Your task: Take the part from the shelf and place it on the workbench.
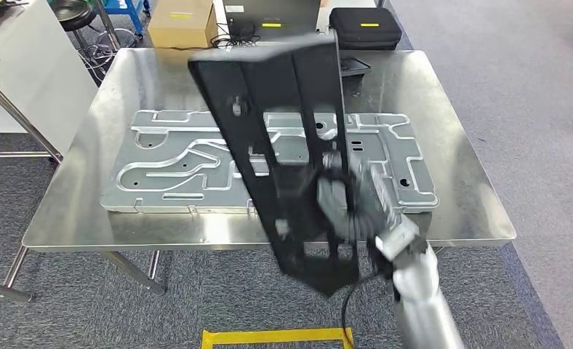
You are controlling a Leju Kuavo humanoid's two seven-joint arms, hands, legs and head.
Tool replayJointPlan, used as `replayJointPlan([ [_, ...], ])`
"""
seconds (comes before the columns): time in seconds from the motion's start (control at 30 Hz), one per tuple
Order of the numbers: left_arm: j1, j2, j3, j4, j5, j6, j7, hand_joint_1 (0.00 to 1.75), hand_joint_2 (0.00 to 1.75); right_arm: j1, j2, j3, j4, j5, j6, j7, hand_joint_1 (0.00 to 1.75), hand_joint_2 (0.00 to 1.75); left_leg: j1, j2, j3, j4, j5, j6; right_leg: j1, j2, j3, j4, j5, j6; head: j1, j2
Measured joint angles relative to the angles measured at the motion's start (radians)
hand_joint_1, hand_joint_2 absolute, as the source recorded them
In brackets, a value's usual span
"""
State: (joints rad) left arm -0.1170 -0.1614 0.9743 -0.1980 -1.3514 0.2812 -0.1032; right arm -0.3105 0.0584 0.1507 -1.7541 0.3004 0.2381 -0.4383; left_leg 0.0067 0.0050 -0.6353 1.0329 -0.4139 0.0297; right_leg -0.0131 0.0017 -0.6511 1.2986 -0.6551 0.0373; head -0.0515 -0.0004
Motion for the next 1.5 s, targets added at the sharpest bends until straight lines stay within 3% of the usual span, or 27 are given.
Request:
replayJointPlan([
  [0.03,-0.004,0.0,0.0,0.0,0.001,0.0,-0.003,0.0,1.75,-0.081,-0.022,-0.008,0.035,0.012,-0.006,0.029,1.75,1.75,-0.001,-0.001,0.004,0.0,-0.003,0.002,0.0,0.0,-0.021,0.011,0.021,-0.001,0.0,0.0],
  [0.07,-0.007,0.0,0.0,0.0,0.001,0.002,-0.005,0.0,1.75,-0.147,-0.04,-0.013,0.065,0.03,-0.016,0.048,1.75,1.75,-0.002,-0.004,0.01,0.0,-0.006,0.002,0.0,0.0,-0.019,-0.02,0.063,-0.004,0.0,0.0],
  [0.13,-0.009,-0.001,0.0,0.0,-0.005,0.01,-0.007,0.0,1.75,-0.264,-0.075,-0.011,0.125,0.112,-0.06,0.085,1.75,1.75,-0.004,-0.012,0.023,0.0,-0.014,0.0,0.002,0.0,0.019,-0.148,0.162,-0.015,0.0,0.0],
  [0.17,-0.011,-0.003,0.0,0.0,-0.01,0.017,-0.006,0.0,1.75,-0.323,-0.095,-0.007,0.159,0.164,-0.088,0.104,1.75,1.75,-0.005,-0.016,0.025,0.001,-0.015,-0.003,0.005,0.001,0.035,-0.204,0.194,-0.021,0.0,0.0],
  [0.2,-0.013,-0.005,0.0,0.0,-0.015,0.023,-0.002,0.0,1.75,-0.378,-0.115,-0.003,0.196,0.211,-0.113,0.118,1.75,1.75,-0.006,-0.019,0.022,0.002,-0.015,-0.007,0.008,0.001,0.044,-0.241,0.208,-0.026,0.0,0.0],
  [0.27,-0.017,-0.008,-0.001,0.0,-0.021,0.037,0.005,0.0,1.75,-0.461,-0.152,0.003,0.259,0.273,-0.147,0.134,1.75,1.75,-0.005,-0.024,0.015,0.0,-0.012,-0.016,0.014,0.001,0.046,-0.264,0.205,-0.033,0.0,0.0],
  [0.37,-0.019,-0.008,-0.004,0.0,-0.039,0.071,0.014,0.0,1.75,-0.565,-0.208,0.031,0.354,0.392,-0.19,0.164,1.75,1.75,-0.006,-0.022,0.002,0.026,-0.033,-0.032,0.003,0.0,0.057,-0.284,0.208,-0.044,0.0,0.0],
  [0.47,-0.022,-0.008,-0.017,0.0,-0.066,0.111,0.023,0.0,1.75,-0.694,-0.29,0.089,0.509,0.541,-0.258,0.171,1.75,1.75,0.001,-0.018,-0.084,0.197,-0.102,-0.046,0.001,-0.005,0.069,-0.289,0.204,-0.053,0.0,0.0],
  [0.53,-0.017,-0.007,-0.03,0.0,-0.078,0.127,0.025,0.0,1.75,-0.754,-0.356,0.128,0.619,0.616,-0.324,0.159,1.75,1.75,0.005,-0.014,-0.131,0.271,-0.108,-0.05,0.002,-0.01,0.078,-0.289,0.196,-0.052,0.0,0.0],
  [0.57,-0.014,-0.006,-0.034,0.0,-0.075,0.121,0.023,0.0,1.75,-0.772,-0.386,0.146,0.668,0.648,-0.358,0.152,1.75,1.75,0.006,-0.012,-0.128,0.255,-0.084,-0.051,0.002,-0.013,0.085,-0.289,0.191,-0.05,0.0,0.0],
  [0.67,-0.005,0.001,-0.035,0.0,-0.046,0.046,0.001,0.0,1.75,-0.791,-0.438,0.202,0.78,0.752,-0.427,0.163,1.75,1.75,0.007,-0.01,-0.048,0.075,0.018,-0.045,0.002,-0.011,0.104,-0.285,0.172,-0.04,0.0,0.0],
  [0.73,-0.003,0.006,-0.035,0.0,-0.036,0.011,-0.014,0.0,1.75,-0.793,-0.449,0.245,0.835,0.823,-0.445,0.192,1.75,1.75,0.003,-0.01,-0.015,0.011,0.022,-0.035,0.003,-0.003,0.103,-0.283,0.167,-0.03,0.0,0.0],
  [0.87,-0.006,0.009,-0.034,0.0,-0.031,-0.002,-0.021,0.0,1.75,-0.788,-0.458,0.304,0.901,0.876,-0.45,0.219,1.75,1.75,0.004,-0.01,0.001,-0.017,0.013,-0.013,-0.002,0.0,0.096,-0.273,0.155,-0.008,0.0,0.0],
  [0.93,-0.007,0.009,-0.034,0.0,-0.03,-0.005,-0.024,0.0,1.75,-0.793,-0.461,0.322,0.928,0.89,-0.442,0.219,1.75,1.75,0.007,-0.011,0.012,-0.028,0.014,-0.004,-0.005,0.0,0.051,-0.184,0.114,-0.001,0.0,0.0],
  [1.0,-0.007,0.009,-0.034,0.0,-0.029,-0.008,-0.036,0.0,1.75,-0.794,-0.461,0.347,0.963,0.912,-0.425,0.22,1.75,1.75,0.007,-0.011,0.018,-0.029,0.009,0.001,-0.006,0.0,-0.031,-0.049,0.072,0.006,0.0,0.0],
  [1.03,-0.008,0.009,-0.034,0.0,-0.027,-0.01,-0.044,0.0,1.75,-0.789,-0.461,0.36,0.982,0.923,-0.42,0.222,1.75,1.75,0.007,-0.012,0.021,-0.029,0.006,0.002,-0.008,0.0,-0.062,-0.01,0.071,0.009,0.0,0.0],
  [1.07,-0.009,0.008,-0.034,0.0,-0.025,-0.012,-0.051,0.0,1.75,-0.784,-0.461,0.372,0.999,0.933,-0.417,0.225,1.75,1.75,0.007,-0.014,0.025,-0.027,0.002,0.001,-0.011,-0.001,-0.076,-0.008,0.092,0.011,0.0,0.0],
  [1.1,-0.011,0.008,-0.034,0.0,-0.024,-0.013,-0.056,0.0,1.75,-0.78,-0.461,0.381,1.015,0.939,-0.417,0.228,1.75,1.75,0.007,-0.015,0.029,-0.024,-0.003,-0.002,-0.014,-0.001,-0.069,-0.046,0.13,0.012,0.0,0.0],
  [1.13,-0.012,0.007,-0.034,0.0,-0.023,-0.014,-0.058,0.0,1.75,-0.778,-0.461,0.387,1.027,0.941,-0.42,0.23,1.75,1.75,0.007,-0.016,0.032,-0.02,-0.009,-0.005,-0.017,-0.002,-0.046,-0.116,0.178,0.013,0.0,0.0],
  [1.2,-0.015,0.006,-0.034,0.0,-0.023,-0.015,-0.059,0.0,1.75,-0.78,-0.461,0.397,1.046,0.943,-0.425,0.233,1.75,1.75,0.004,-0.017,0.034,-0.01,-0.02,-0.015,-0.015,-0.002,0.001,-0.234,0.234,0.009,0.0,0.0],
  [1.23,-0.016,0.006,-0.034,0.0,-0.023,-0.015,-0.059,0.0,1.75,-0.78,-0.461,0.401,1.053,0.943,-0.426,0.233,1.75,1.75,0.002,-0.017,0.034,-0.007,-0.024,-0.02,-0.012,-0.001,0.012,-0.262,0.241,0.004,0.0,0.0],
  [1.37,-0.018,0.006,-0.034,0.0,-0.022,-0.015,-0.059,0.0,1.75,-0.778,-0.461,0.411,1.072,0.946,-0.427,0.233,1.75,1.75,0.002,-0.014,0.032,-0.002,-0.036,-0.039,-0.011,0.003,0.015,-0.269,0.235,-0.021,0.0,0.0],
  [1.43,-0.02,0.006,-0.034,0.0,-0.022,-0.015,-0.059,0.0,1.75,-0.78,-0.461,0.413,1.079,0.947,-0.428,0.233,1.75,1.75,0.003,-0.012,0.001,0.07,-0.079,-0.046,-0.013,0.001,0.02,-0.272,0.234,-0.035,0.0,0.0],
  [1.5,-0.02,0.006,-0.034,0.0,-0.022,-0.015,-0.059,0.0,1.75,-0.78,-0.46,0.416,1.085,0.947,-0.428,0.233,1.75,1.75,0.004,-0.011,-0.066,0.211,-0.14,-0.048,-0.009,0.0,0.023,-0.272,0.231,-0.042,0.0,0.0],
])
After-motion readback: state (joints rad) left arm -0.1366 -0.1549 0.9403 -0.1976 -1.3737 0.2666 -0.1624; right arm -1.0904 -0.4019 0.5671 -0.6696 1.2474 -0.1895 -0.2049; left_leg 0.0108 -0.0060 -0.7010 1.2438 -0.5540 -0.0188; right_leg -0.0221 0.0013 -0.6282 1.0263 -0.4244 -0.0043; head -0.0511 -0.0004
